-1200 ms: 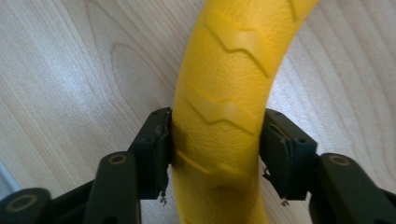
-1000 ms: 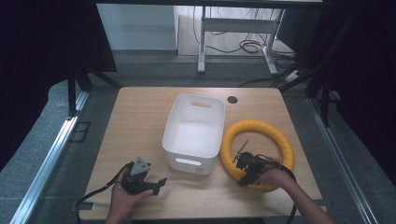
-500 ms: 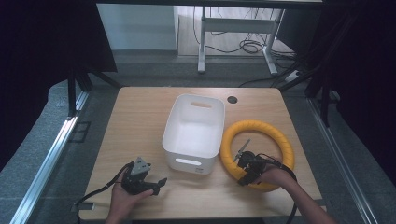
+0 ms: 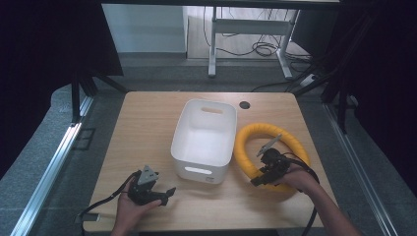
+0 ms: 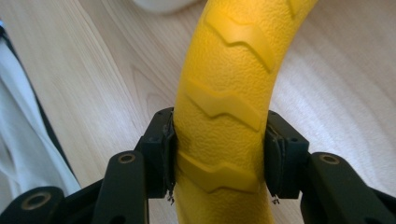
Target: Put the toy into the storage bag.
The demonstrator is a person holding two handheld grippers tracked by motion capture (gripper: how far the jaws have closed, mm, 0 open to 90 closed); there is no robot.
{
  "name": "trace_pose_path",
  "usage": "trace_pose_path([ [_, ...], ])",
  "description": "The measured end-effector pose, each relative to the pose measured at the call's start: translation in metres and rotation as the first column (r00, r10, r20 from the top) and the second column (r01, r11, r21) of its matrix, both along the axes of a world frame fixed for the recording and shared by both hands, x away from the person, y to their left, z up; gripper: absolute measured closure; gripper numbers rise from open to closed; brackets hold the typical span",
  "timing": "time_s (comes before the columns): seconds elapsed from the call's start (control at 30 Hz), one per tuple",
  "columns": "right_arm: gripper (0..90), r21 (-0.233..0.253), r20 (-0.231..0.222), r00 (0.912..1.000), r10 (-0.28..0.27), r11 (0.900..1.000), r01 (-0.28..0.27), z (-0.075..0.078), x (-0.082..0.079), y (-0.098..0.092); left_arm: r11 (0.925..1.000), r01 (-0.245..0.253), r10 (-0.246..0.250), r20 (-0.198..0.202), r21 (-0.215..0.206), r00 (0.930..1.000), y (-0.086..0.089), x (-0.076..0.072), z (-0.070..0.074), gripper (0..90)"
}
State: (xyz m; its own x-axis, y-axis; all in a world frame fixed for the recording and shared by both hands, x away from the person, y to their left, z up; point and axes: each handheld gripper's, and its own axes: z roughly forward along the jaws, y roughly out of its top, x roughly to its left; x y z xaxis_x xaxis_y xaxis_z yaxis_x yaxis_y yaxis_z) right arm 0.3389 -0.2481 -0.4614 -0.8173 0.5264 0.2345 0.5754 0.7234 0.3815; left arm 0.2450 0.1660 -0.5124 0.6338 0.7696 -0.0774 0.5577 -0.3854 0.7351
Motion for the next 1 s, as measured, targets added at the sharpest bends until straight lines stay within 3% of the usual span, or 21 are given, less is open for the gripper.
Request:
trace_pose_path([
  [0.07,51.8,0.057,0.017,0.9995,-0.026,0.998,0.025,0.007,0.002,-0.006,1.0000,0.001,-0.001,-0.002,0.000,1.0000,0.000,0.000,0.000,15.4],
  [0.13,51.8,0.070,0.021,0.9993,-0.032,0.997,0.031,0.008,0.002,-0.007,1.0000,0.002,-0.002,-0.003,0.001,1.0000,-0.001,0.000,-0.001,15.4],
  [0.17,51.8,0.100,0.026,0.9986,-0.046,0.994,0.043,0.012,0.003,-0.011,1.0000,0.001,-0.001,-0.001,-0.001,1.0000,0.000,0.000,0.000,15.4],
  [0.37,51.8,0.155,0.030,0.9977,-0.061,0.986,0.055,0.018,0.004,-0.020,1.0000,0.000,0.000,-0.002,0.001,1.0000,0.000,0.000,0.000,15.4],
  [0.57,51.8,0.245,0.045,0.9943,-0.097,0.966,0.083,0.031,0.008,-0.036,1.0000,0.000,0.000,-0.001,0.002,1.0000,0.000,0.000,-0.001,15.4],
  [0.8,51.8,0.274,0.066,0.9919,-0.109,0.958,0.087,0.036,0.008,-0.043,1.0000,-0.001,0.001,-0.002,0.003,1.0000,-0.001,0.000,-0.001,15.4],
  [1.0,51.8,0.332,0.077,0.9880,-0.134,0.938,0.101,0.043,0.010,-0.055,1.0000,0.001,-0.001,-0.004,0.005,1.0000,-0.001,0.001,-0.002,15.4],
])
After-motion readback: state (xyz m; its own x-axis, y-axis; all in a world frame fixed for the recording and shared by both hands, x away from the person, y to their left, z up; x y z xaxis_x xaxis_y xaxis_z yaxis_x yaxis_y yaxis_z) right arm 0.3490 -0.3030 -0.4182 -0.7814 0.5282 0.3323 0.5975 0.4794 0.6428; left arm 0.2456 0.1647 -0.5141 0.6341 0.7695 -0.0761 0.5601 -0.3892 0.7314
